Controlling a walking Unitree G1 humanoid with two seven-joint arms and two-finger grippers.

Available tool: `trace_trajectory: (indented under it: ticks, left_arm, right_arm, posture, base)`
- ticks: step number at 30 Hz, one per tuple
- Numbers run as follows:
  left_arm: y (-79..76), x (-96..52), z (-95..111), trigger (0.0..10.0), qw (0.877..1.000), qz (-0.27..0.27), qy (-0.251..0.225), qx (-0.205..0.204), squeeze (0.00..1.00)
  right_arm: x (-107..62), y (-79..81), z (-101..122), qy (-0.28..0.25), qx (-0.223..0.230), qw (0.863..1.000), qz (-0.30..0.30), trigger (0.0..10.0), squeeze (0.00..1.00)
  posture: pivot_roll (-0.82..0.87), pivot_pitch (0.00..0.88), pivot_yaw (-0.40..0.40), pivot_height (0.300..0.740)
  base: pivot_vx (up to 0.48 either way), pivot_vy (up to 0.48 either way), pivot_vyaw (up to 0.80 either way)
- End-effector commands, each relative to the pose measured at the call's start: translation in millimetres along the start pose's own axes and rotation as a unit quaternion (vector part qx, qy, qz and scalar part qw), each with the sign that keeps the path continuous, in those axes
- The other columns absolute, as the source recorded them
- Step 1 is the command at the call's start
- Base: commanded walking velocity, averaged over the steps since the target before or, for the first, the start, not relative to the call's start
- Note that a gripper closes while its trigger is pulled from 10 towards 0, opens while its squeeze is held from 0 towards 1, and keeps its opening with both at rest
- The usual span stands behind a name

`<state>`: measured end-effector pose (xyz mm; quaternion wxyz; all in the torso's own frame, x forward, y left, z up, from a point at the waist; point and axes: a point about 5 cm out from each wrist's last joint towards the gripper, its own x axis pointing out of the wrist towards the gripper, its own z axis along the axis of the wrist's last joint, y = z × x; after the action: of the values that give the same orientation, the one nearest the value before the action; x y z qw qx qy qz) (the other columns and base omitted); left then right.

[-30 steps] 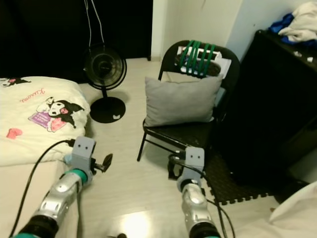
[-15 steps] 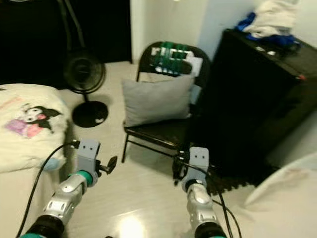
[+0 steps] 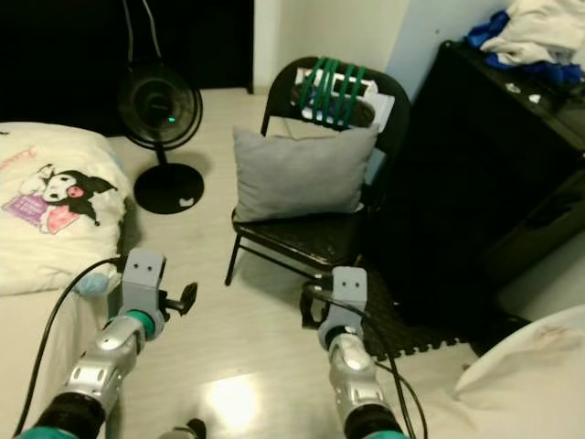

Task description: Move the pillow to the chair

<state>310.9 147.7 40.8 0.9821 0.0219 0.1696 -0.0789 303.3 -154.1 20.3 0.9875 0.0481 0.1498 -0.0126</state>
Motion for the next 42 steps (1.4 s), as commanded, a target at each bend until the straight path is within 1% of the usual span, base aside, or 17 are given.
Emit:
trace_trajectory:
  ticks: [1,10,13,15,19,24,27,31,42]
  left_arm:
    - [-0.7,-0.1,-3,10.0,1.000,0.001,0.008,0.004,0.00]
    - [0.2,0.4,0,10.0,1.000,0.000,0.001,0.004,0.00]
    - [0.4,0.1,2,10.0,1.000,0.004,-0.009,-0.006,0.00]
    - [0.9,-0.3,3,10.0,1.000,0.007,-0.012,0.004,0.00]
    - [1.4,-0.9,3,10.0,1.000,0.013,-0.020,0.009,0.00]
    - [0.0,-1.0,5,10.0,0.999,0.006,-0.030,0.011,0.00]
    - [-1.0,-1.1,7,10.0,0.999,-0.001,-0.036,0.003,0.00]
    - [-1.8,-1.0,8,10.0,0.999,-0.003,-0.038,0.003,0.00]
    - [-4.5,-0.1,10,10.0,0.999,-0.009,-0.042,0.005,0.00]
  right_arm:
    - [-3.2,-2.5,-8,0.014,0.003,1.000,-0.006,10.0,0.00]
    - [-3.6,-4.0,-8,0.015,0.004,1.000,-0.007,10.0,0.00]
    - [-3.6,-3.4,-8,0.015,0.004,1.000,-0.006,10.0,0.00]
    - [-3.8,-2.6,-9,0.015,0.004,1.000,-0.005,10.0,0.00]
    - [-4.0,-1.4,-9,0.015,0.004,1.000,-0.003,10.0,0.00]
    - [-3.7,-0.9,-8,0.013,0.005,1.000,-0.002,10.0,0.00]
    - [-3.5,-1.2,-8,0.012,0.005,1.000,-0.003,10.0,0.00]
    - [-3.4,-1.7,-8,0.012,0.006,1.000,-0.004,10.0,0.00]
    - [-3.5,-5.1,-7,0.008,0.005,1.000,-0.014,10.0,0.00]
  posture:
    - [0.06,0.028,0.031,0.740]
    - [0.06,0.018,0.030,0.740]
    - [0.06,0.017,0.029,0.740]
    - [0.06,0.015,0.027,0.740]
    - [0.06,0.013,0.026,0.740]
    - [0.06,0.009,0.025,0.740]
    - [0.06,0.006,0.027,0.740]
    - [0.06,0.007,0.028,0.740]
    - [0.06,0.017,0.037,0.740]
  base:
    - [0.000,0.000,0.00]
    - [0.000,0.000,0.00]
    - [0.000,0.000,0.00]
    - [0.000,0.000,0.00]
    - [0.000,0.000,0.00]
    - [0.000,0.000,0.00]
    - [0.000,0.000,0.00]
    - [0.000,0.000,0.00]
    - [0.240,0.000,0.00]
